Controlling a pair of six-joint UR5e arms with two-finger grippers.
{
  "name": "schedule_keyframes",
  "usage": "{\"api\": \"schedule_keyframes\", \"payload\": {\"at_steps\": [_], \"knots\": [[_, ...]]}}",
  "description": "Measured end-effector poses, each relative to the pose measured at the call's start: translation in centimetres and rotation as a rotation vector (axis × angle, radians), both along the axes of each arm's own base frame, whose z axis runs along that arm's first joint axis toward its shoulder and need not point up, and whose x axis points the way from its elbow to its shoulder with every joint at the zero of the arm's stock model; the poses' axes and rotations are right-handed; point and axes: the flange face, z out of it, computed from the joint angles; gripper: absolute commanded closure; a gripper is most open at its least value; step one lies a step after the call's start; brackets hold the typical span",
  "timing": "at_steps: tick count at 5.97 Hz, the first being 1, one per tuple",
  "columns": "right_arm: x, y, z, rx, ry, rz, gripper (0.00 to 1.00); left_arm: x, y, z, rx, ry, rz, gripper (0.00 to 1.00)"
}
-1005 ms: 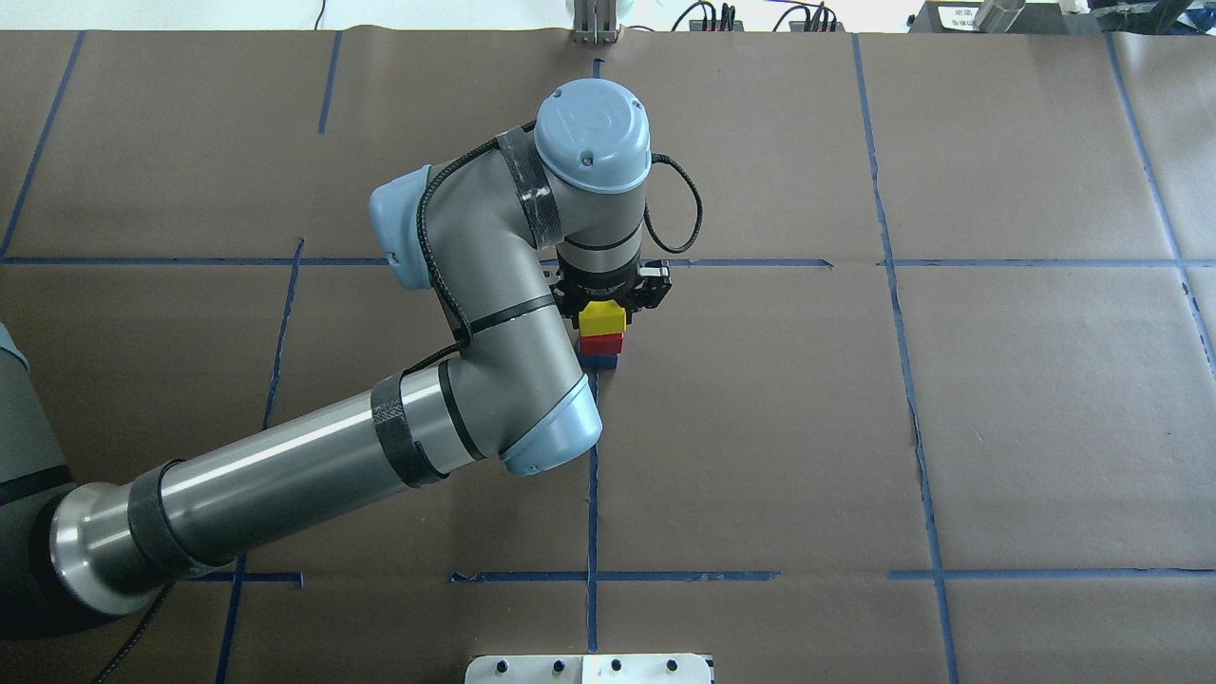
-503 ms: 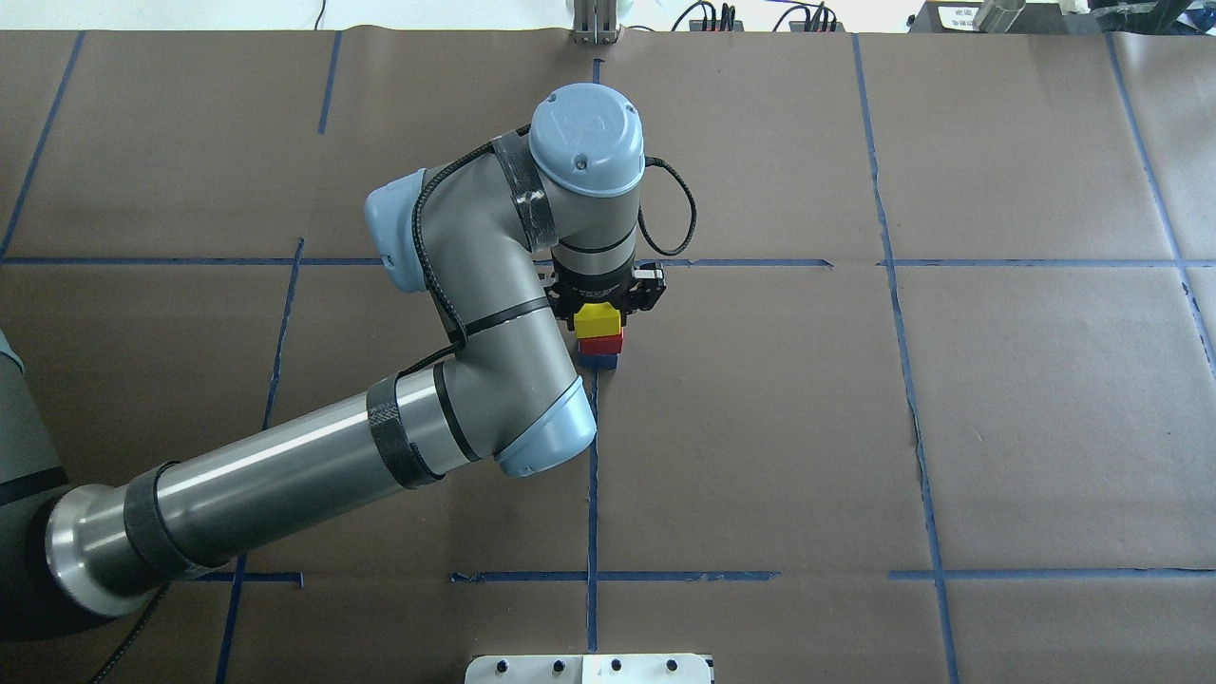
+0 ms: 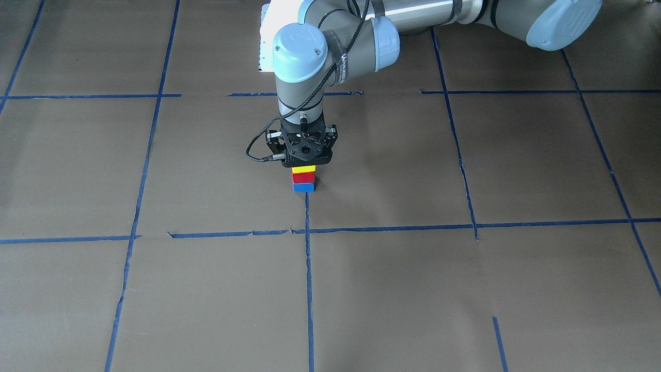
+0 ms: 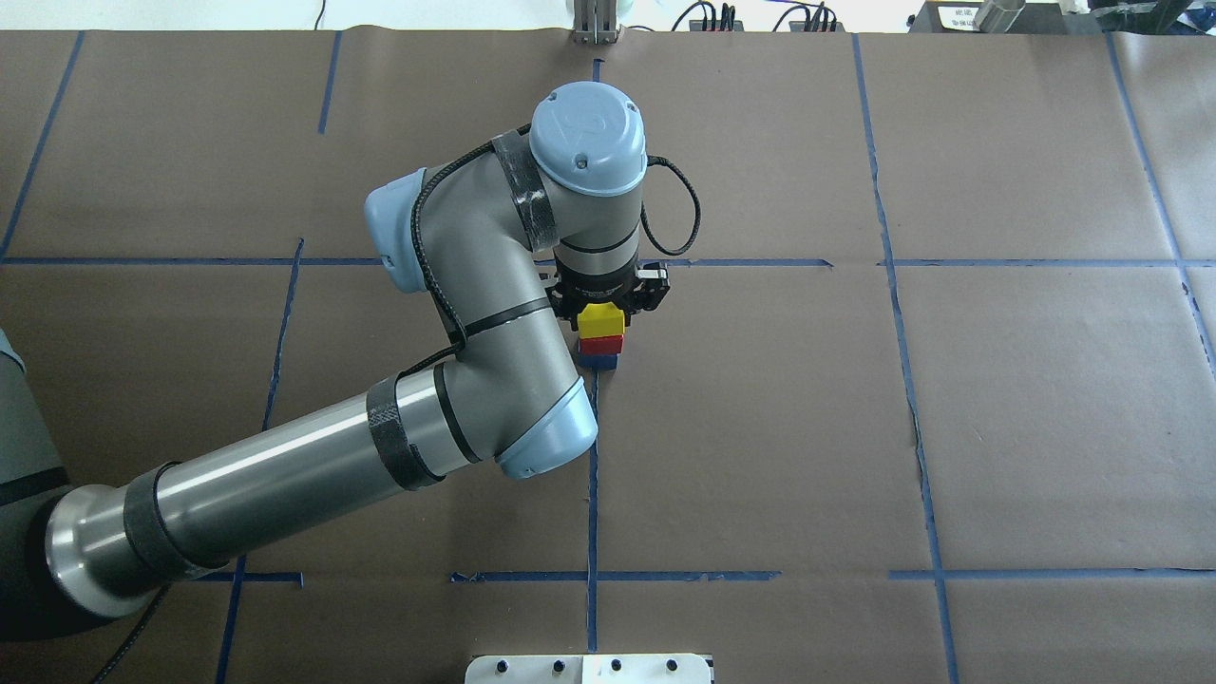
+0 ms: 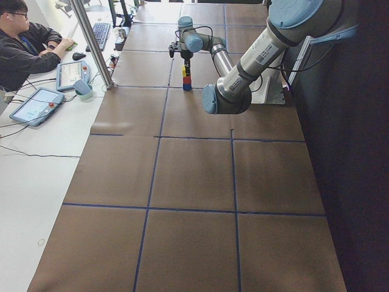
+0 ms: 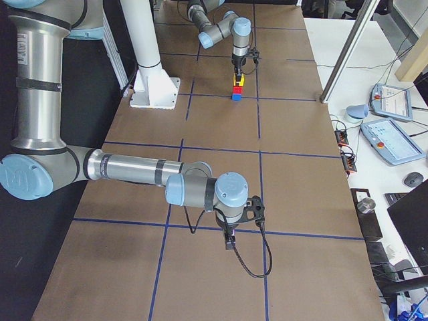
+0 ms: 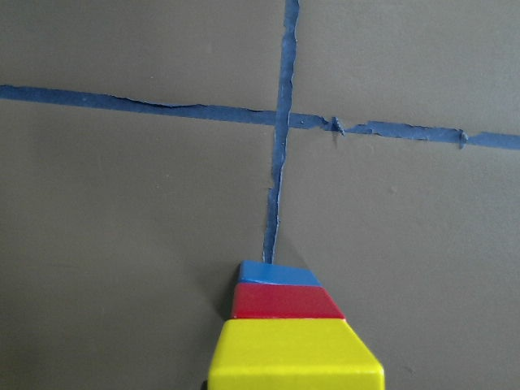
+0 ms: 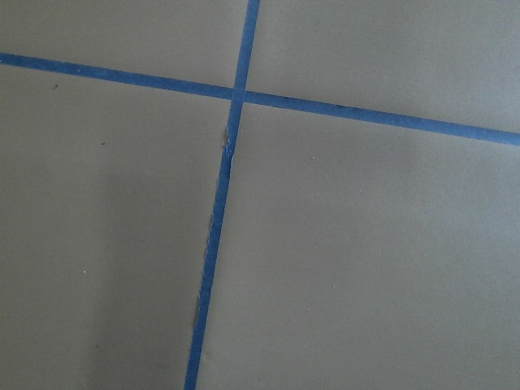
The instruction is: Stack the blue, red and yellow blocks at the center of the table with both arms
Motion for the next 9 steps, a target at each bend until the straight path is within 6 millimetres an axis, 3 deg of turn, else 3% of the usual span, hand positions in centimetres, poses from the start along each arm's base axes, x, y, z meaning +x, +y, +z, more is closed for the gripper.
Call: {"api": "schedule_keyframes", "payload": {"at_steps": [2,5,6,8,9], "knots": [[0.0,0.0,0.0,0.000,0.000,0.000,0.00,0.0,0.0,0.1,0.004,0.000,0.001,0.17],[0.0,0.0,0.0,0.001,0.000,0.000,0.00,0.0,-0.2,0.1,0.028,-0.005,-0.014,0.01],[0.0,0.0,0.0,0.000,0.000,0.000,0.00,-0.4,0.0,-0.5,0.036,0.004,-0.015,0.00],[0.0,0.0,0.0,-0.001,0.000,0.001,0.00,-4.4,-0.6,-1.7,0.061,0.022,-0.032,0.00],[0.0,0.0,0.0,-0.001,0.000,0.001,0.00,-8.2,-1.3,0.0,0.101,0.006,-0.018,0.00]]}}
